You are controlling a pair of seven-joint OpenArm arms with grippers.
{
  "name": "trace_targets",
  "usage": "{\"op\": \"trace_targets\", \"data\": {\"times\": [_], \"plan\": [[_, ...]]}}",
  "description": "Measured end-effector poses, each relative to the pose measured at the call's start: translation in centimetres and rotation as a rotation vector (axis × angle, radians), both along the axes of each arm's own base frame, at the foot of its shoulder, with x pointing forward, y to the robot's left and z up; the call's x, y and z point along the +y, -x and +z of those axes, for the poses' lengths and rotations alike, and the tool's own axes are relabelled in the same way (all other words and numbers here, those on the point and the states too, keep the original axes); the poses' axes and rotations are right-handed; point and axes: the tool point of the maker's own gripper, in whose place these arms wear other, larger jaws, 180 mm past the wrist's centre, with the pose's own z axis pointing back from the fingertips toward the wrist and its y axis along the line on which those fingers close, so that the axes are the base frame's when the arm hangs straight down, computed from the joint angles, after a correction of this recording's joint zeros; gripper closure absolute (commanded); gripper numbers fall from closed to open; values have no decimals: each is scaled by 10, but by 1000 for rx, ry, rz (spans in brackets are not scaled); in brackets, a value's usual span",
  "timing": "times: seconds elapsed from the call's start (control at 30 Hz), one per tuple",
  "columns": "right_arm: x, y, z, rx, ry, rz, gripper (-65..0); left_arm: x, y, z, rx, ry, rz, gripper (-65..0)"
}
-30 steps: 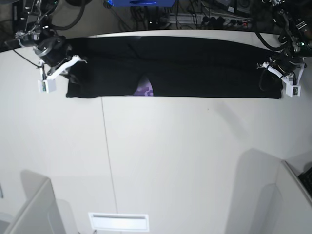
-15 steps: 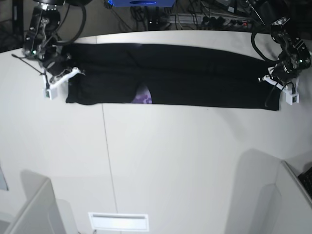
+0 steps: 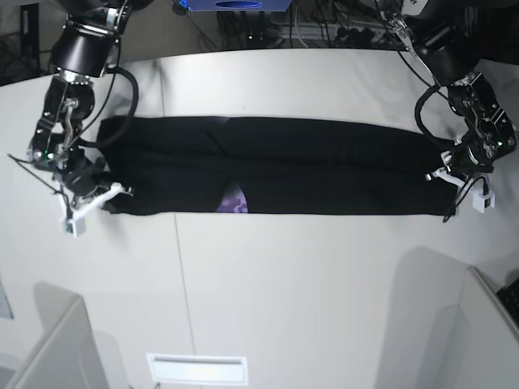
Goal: Fold the T-shirt properly
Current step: 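Release the hem and raise both grippers off the folded strip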
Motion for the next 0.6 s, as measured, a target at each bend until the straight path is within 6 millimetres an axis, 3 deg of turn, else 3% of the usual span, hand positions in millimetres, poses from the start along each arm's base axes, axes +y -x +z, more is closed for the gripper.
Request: {"op": "trace_targets", "data": {"times": [0.13,0.23,0.3,0.43,0.47,0.5,0.6], "plan": [[6,0,44,-98,50,27,0,7,-7,38,-47,-57,-16,0],[17,18,55,-128,54,58,0,14,-8,74,-160,-39,14,0],[20,35,57,-133,28,63,0,26,2,85,-187,-32,45,0],[14,55,56,-148,-71,3,0,44,18,87,-158,-55,50,0],[13,62,54,-142,-91,-9,0,46,20,86,-154,-61,49,-31],[11,71,48,-120,-102,-19,0,47,21,84,-154,-63,54,-109],[12,96,30,-59,-139,-51,0,48,24,65,-155,-24,75,-395]]}}
